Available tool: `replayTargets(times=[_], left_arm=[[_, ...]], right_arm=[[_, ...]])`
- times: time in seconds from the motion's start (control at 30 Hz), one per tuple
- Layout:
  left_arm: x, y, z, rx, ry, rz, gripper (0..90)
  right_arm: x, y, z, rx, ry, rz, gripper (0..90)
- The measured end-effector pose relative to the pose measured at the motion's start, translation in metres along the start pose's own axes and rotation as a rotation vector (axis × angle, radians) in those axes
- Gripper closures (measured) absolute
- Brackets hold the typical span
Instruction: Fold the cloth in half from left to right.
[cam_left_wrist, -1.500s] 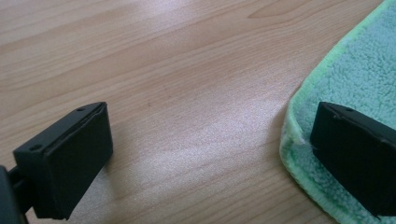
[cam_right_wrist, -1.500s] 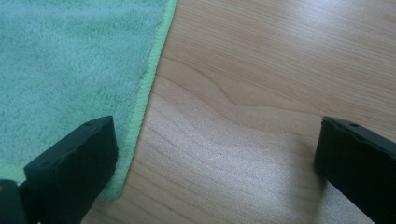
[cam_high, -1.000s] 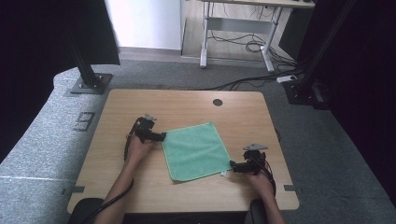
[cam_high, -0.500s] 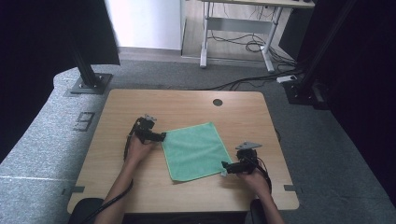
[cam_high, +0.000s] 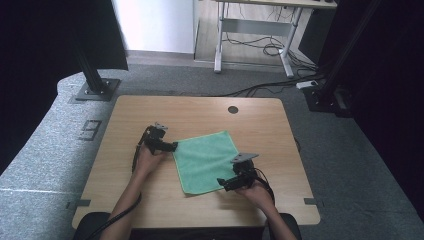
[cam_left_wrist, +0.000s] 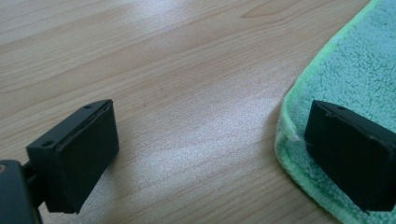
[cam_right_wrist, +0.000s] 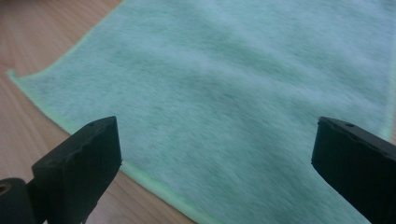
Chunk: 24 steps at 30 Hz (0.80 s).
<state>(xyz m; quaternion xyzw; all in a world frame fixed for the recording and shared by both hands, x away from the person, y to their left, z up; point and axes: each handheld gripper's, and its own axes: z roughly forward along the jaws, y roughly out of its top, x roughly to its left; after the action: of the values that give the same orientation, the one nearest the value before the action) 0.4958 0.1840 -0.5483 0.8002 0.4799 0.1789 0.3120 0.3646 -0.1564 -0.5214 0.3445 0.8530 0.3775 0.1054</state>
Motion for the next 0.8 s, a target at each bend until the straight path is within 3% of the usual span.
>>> replayTargets(times=[0.4, 0.8], left_arm=[[0.0, 0.0, 0.0, -0.002, 0.001, 0.0, 3.2], [0.0, 0.0, 0.0, -0.003, 0.0, -0.002, 3.2]], right_arm=[[0.033, 0.02, 0.021, 0.024, 0.094, -0.079, 4.5], [0.07, 0.035, 0.041, 0.054, 0.188, -0.157, 13.1]])
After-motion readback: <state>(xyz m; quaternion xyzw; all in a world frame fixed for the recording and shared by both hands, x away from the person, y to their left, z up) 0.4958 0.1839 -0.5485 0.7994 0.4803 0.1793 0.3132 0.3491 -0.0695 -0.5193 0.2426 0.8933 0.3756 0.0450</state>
